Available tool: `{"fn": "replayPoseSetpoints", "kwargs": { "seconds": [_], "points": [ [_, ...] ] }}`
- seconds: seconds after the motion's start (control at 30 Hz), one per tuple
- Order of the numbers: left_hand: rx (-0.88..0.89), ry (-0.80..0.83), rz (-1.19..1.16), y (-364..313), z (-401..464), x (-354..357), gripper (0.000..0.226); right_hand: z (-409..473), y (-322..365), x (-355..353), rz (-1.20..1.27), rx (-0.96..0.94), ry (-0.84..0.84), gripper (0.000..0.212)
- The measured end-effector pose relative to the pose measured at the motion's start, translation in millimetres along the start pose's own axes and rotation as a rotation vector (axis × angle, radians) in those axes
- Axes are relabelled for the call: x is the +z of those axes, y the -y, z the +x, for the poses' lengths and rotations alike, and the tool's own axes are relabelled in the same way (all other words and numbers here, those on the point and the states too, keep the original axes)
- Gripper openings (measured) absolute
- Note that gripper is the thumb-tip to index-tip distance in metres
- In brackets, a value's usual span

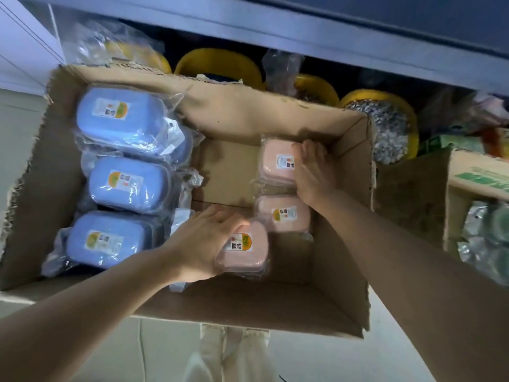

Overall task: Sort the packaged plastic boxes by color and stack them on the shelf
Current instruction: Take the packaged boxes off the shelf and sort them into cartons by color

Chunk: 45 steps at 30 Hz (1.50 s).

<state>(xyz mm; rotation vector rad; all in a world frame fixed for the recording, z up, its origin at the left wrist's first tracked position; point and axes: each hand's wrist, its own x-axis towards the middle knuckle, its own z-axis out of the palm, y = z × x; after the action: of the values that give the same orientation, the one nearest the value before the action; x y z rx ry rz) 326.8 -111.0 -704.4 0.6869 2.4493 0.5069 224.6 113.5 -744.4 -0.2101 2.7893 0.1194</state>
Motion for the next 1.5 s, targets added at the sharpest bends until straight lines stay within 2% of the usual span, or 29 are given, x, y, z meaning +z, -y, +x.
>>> {"fn": "replayPoseSetpoints", "kwargs": {
  "seconds": [0.2,0.3,0.37,0.4,0.47,0.57,0.7,0.8,0.87,1.07,1.2,1.33,1.5],
  "points": [
    [0.076,0.103,0.065,-30.0,17.9,19.6,0.085,-19.4,-10.8,-36.2,-0.029,-0.095,-0.018,0.068],
    [0.064,0.159,0.043,-45.4,30.4,34.7,0.076,-52.4,-28.7,-59.6,0.008,-0.07,-0.272,0.059],
    [0.026,0.135,-0.045,-54.0,40.0,48.7,0.059,-77.3,-43.8,-62.5,0.071,0.031,-0.438,0.054],
    [0.005,0.136,-0.073,-57.4,45.4,55.3,0.05,-89.4,-50.8,-62.3,0.116,0.091,-0.451,0.057],
    [0.01,0.199,-0.016,-65.3,57.5,64.5,0.052,-107.6,-61.0,-56.9,0.246,0.185,-0.347,0.066],
    [0.064,0.241,0.174,-75.8,71.6,76.2,0.062,-121.0,-68.5,-37.4,0.389,0.156,-0.195,0.069],
    [0.115,0.137,0.329,-82.9,78.2,98.2,0.056,-123.5,-66.6,-22.6,0.487,0.116,-0.221,0.065],
    [0.114,0.09,0.429,-77.9,84.1,107.6,0.072,-122.2,-66.1,-18.7,0.494,0.129,-0.224,0.065],
    [0.136,0.075,0.451,-75.4,86.7,109.8,0.075,-122.4,-64.9,-17.7,0.515,0.128,-0.22,0.065],
    [0.087,0.187,0.359,-79.5,79.7,97.1,0.083,-119.7,-64.2,-20.2,0.573,0.164,-0.154,0.068],
    [-0.067,0.168,0.255,-93.4,64.6,58.8,0.082,-123.1,-64.1,-30.2,0.467,0.227,-0.045,0.062],
    [-0.154,0.116,0.196,-104.7,46.9,-4.0,0.069,-131.0,-65.8,-57.5,0.425,0.247,0.052,0.054],
    [-0.188,-0.012,0.167,-129.1,24.5,-107.0,0.055,-153.0,-77.7,-151.7,0.447,0.229,-0.004,0.052]
  ]
}}
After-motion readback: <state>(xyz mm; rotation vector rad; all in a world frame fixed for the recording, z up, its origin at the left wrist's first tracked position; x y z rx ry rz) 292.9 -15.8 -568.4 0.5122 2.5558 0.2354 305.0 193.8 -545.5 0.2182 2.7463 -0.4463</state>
